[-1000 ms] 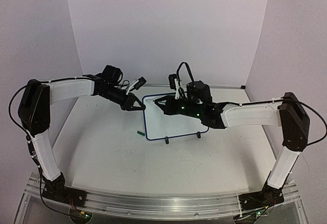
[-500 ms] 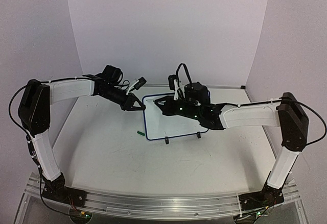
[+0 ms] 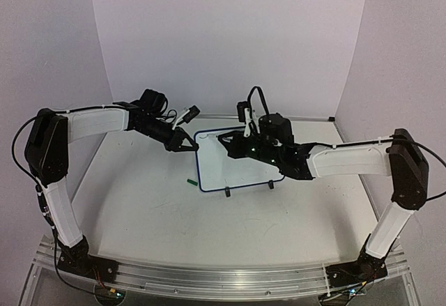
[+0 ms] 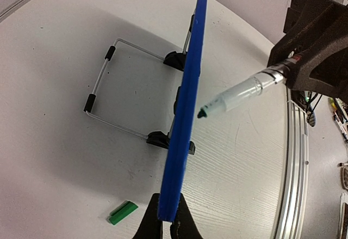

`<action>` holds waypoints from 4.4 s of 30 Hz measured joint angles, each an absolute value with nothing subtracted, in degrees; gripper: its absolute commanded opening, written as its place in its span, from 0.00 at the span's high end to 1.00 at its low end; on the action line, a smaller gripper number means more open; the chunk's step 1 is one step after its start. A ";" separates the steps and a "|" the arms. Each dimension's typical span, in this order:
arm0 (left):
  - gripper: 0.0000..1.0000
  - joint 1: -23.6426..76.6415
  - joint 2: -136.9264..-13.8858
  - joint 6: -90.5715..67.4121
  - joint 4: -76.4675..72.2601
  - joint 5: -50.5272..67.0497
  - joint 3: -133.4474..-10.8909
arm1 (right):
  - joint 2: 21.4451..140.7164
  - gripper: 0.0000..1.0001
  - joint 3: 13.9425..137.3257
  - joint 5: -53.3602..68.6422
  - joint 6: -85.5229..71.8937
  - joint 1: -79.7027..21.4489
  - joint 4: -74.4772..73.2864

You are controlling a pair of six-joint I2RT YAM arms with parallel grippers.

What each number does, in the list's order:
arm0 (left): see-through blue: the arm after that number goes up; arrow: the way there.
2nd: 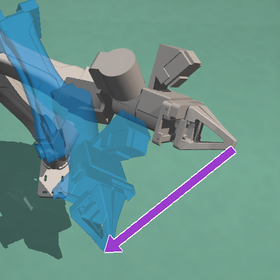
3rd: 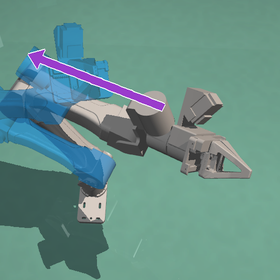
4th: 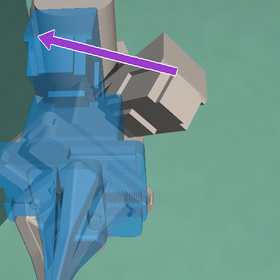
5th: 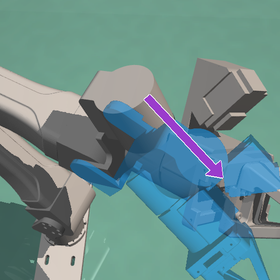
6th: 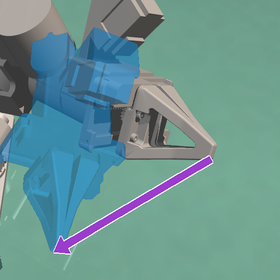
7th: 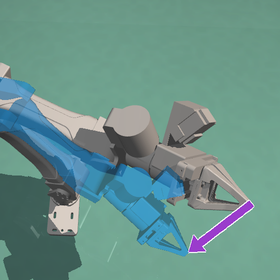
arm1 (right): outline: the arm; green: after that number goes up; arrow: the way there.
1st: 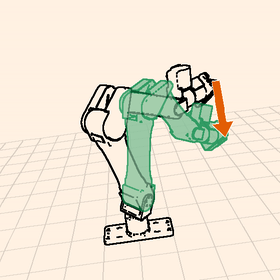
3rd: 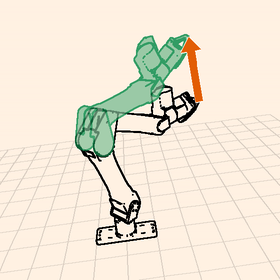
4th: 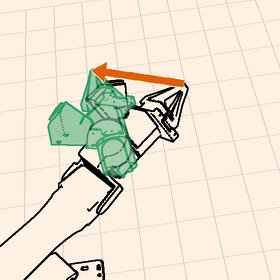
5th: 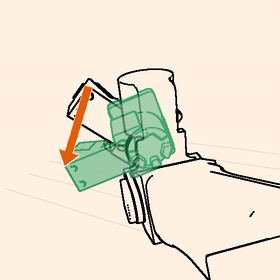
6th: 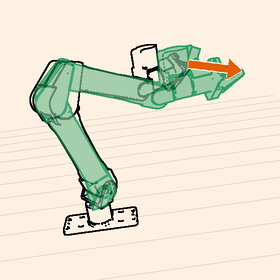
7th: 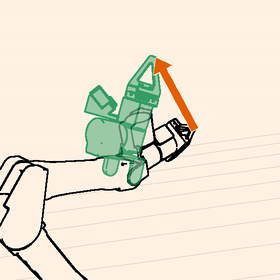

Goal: Write a sentence on the whiteboard

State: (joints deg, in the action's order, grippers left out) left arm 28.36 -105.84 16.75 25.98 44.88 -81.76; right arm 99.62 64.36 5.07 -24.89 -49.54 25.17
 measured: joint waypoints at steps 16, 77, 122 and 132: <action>1.00 28.40 -105.82 16.76 26.00 44.84 -81.76 | 99.64 1.00 65.27 12.86 -23.90 -49.41 24.29; 1.00 28.93 -105.41 17.21 26.61 43.79 -81.76 | 100.23 1.00 62.11 15.75 -26.20 -48.21 21.30; 1.00 28.95 -105.41 17.61 26.70 43.48 -81.76 | 102.28 1.00 63.23 16.90 -26.00 -46.22 22.92; 1.00 28.95 -105.41 17.61 26.70 43.40 -81.76 | 100.53 1.00 61.25 14.48 -25.74 -46.33 22.24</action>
State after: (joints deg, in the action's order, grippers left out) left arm 28.95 -105.41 17.61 26.70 43.40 -81.76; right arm 100.53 61.25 14.48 -25.74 -46.33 22.24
